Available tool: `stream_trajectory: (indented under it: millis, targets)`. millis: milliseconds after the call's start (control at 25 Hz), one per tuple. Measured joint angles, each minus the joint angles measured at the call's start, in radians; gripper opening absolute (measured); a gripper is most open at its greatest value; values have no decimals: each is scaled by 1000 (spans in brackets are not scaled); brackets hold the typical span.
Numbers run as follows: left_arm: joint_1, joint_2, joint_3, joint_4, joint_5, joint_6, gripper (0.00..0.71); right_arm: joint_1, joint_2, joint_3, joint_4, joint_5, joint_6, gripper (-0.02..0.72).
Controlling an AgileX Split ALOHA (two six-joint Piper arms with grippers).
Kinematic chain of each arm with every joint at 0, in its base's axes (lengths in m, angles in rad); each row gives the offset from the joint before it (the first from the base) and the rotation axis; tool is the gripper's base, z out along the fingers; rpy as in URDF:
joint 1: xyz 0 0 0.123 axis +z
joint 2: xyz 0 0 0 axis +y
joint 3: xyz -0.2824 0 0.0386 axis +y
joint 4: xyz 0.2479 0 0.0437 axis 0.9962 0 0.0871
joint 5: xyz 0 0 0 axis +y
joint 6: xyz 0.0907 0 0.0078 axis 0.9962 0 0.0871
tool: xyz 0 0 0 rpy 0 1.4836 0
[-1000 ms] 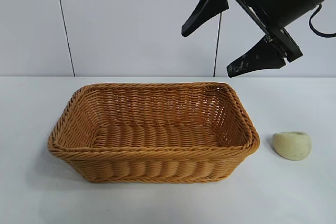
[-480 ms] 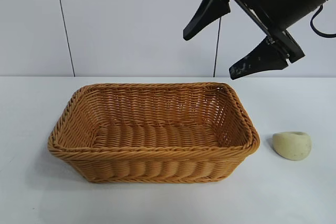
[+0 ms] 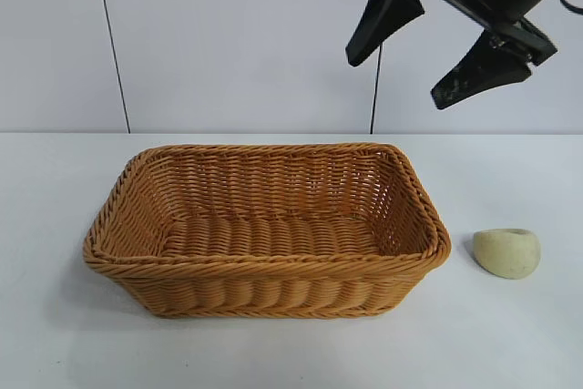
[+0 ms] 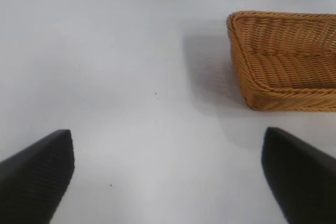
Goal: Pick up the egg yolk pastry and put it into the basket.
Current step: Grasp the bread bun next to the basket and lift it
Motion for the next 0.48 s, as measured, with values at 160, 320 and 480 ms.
stream_trajectory:
  millis: [160, 320, 480]
  targets:
    - [0, 0, 0, 0, 0, 0, 695, -52, 0, -8, -209, 15, 124, 695]
    - [0, 0, 0, 0, 0, 0, 695, -125, 19, -12, -280, 38, 184, 695]
    - [0, 0, 0, 0, 0, 0, 695, -148, 56, -12, -291, 42, 195, 695]
